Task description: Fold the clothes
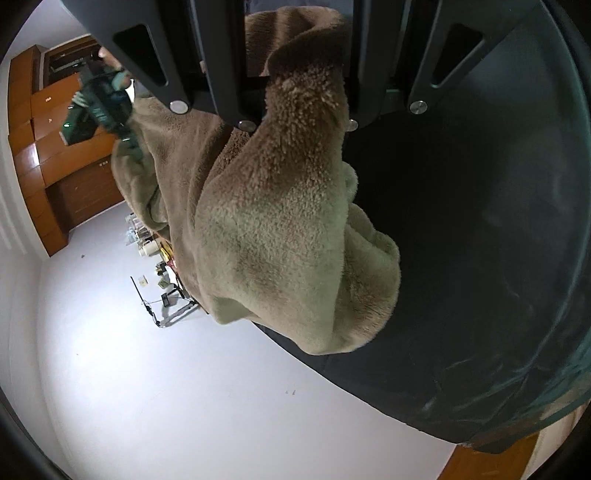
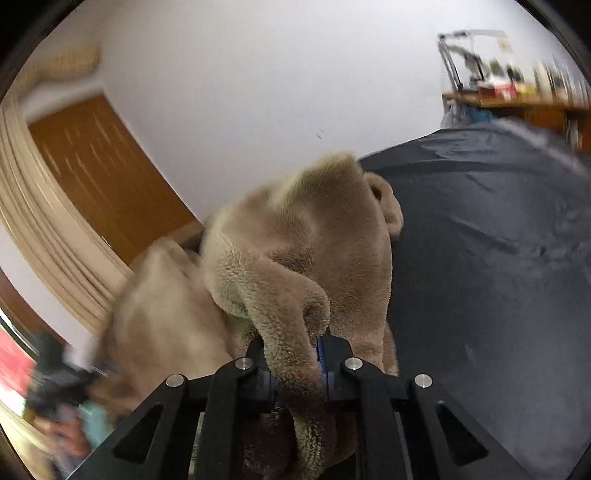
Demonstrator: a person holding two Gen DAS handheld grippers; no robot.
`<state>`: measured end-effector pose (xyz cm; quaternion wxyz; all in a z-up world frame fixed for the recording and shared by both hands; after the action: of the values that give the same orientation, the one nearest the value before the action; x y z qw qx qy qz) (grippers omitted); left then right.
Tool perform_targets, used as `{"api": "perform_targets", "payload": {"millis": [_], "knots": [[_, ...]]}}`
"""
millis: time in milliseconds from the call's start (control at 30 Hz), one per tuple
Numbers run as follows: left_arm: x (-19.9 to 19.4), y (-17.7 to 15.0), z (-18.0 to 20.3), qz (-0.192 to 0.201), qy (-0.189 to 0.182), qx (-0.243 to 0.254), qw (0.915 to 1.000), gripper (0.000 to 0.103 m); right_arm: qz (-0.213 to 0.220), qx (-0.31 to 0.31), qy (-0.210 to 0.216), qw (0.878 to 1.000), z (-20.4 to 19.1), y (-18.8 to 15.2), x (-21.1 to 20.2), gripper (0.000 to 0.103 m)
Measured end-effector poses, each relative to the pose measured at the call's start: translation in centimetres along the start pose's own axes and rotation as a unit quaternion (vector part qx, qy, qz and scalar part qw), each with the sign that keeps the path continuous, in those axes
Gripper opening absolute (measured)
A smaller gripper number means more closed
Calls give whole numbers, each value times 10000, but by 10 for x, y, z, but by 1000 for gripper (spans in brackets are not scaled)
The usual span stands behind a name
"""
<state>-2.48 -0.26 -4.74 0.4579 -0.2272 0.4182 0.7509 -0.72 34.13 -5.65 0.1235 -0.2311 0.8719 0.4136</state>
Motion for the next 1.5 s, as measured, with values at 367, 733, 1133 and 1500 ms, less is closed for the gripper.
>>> {"api": "perform_targets", "payload": {"millis": [367,733,1133,1500], "knots": [[6,-6,-10,-1,461,-169,9988,22,273,92,-680,9973,13,5,-9,54],[16,-5,-24,-101,738,-281,9968,66,3,-76,-1014,9948,22,0,10,67],[27,-3,8,-222,492,101,9985,15,-498,-425,-768,9949,13,-14,51,21],[-37,22,31,106,-1972,-647,9782,9,169,1710,3772,9100,14,15,-6,19]]}}
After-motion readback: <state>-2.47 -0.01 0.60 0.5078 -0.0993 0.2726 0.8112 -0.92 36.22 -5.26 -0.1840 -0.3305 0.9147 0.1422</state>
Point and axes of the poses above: each gripper's, at about its wrist camera, not at the fingertips, and x roughly the way its jaws point, z to its right, y to its top, the point moved 4 cm from there along x, roughly the way its jaws point, and after that the axes turned 9 degrees about y, right-handed, at the moved point
